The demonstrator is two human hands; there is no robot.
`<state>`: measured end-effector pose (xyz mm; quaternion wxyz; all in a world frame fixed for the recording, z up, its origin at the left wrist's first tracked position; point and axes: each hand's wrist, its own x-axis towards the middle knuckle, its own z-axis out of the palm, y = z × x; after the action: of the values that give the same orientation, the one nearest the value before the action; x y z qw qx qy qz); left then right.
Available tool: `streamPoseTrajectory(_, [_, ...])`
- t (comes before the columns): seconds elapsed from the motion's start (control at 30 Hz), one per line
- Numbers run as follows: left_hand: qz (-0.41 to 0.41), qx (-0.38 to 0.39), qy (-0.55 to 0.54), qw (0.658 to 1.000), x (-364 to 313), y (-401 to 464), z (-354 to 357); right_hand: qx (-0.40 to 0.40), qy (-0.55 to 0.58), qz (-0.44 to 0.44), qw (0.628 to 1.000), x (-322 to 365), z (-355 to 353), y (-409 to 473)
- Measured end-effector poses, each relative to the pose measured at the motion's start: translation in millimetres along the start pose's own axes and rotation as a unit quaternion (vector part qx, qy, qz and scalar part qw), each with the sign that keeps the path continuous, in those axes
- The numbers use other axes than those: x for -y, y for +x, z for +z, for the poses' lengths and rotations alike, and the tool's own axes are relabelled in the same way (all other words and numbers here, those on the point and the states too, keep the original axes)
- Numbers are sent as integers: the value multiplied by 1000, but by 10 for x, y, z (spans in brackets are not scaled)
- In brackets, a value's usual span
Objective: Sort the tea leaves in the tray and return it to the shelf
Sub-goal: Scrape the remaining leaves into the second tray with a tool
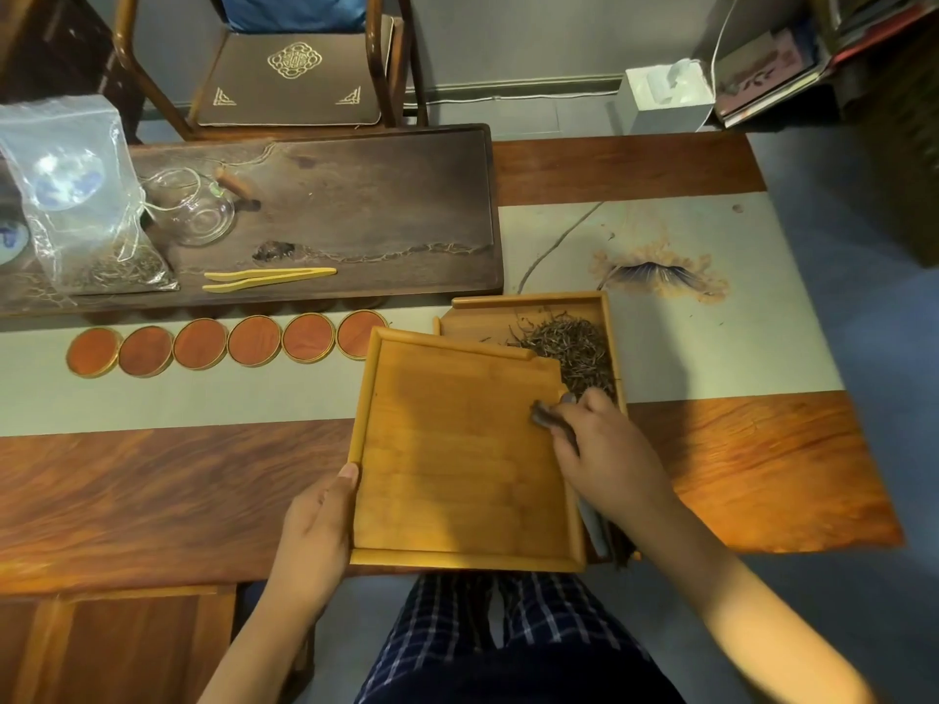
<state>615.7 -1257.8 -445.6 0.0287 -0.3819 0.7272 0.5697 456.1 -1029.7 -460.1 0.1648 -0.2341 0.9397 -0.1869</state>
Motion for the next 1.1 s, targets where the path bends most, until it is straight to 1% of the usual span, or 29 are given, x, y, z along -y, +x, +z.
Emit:
streamPoseTrajectory(0.13, [20, -1, -10, 1000, 50, -55, 27, -34, 15, 37, 999, -59, 63, 248])
streamPoseTrajectory(0.27, [20, -8, -20, 1000, 72, -81, 47, -56, 13, 56, 997, -123, 52, 452])
streamPoseTrajectory(0.37, [22, -11, -18, 1000, 78, -61, 21, -72, 28, 23, 997, -183, -24, 504])
streamPoseTrajectory(0.43, [19, -7, -17, 1000, 70, -44, -4, -75, 60, -10, 995, -193, -88, 485])
streamPoseTrajectory(0.53, [11, 5, -25, 1000, 39, -26, -31, -44, 97, -63, 992, -143, -130, 419])
streamPoseTrajectory(0.6, [10, 3, -28, 1000, 17, -16, -40, -19, 91, -95, 991, -110, -115, 381])
streamPoseTrajectory(0.67, [11, 7, -27, 1000, -1, -7, -50, -21, 73, -107, 991, -110, -82, 367])
streamPoseTrajectory(0.77, [15, 11, -33, 999, -11, -14, -74, -50, 58, -87, 993, -128, -63, 394])
streamPoseTrajectory(0.87, [19, 24, -51, 998, 4, -30, -104, -56, 40, -96, 993, -161, -65, 467])
streamPoseTrajectory(0.93, [19, 28, -56, 998, 37, -39, -135, -52, 64, -95, 992, -189, -87, 521])
streamPoseTrajectory(1.1, [5, 13, -58, 998, 96, -48, -213, -54, 156, -54, 985, -193, -169, 694])
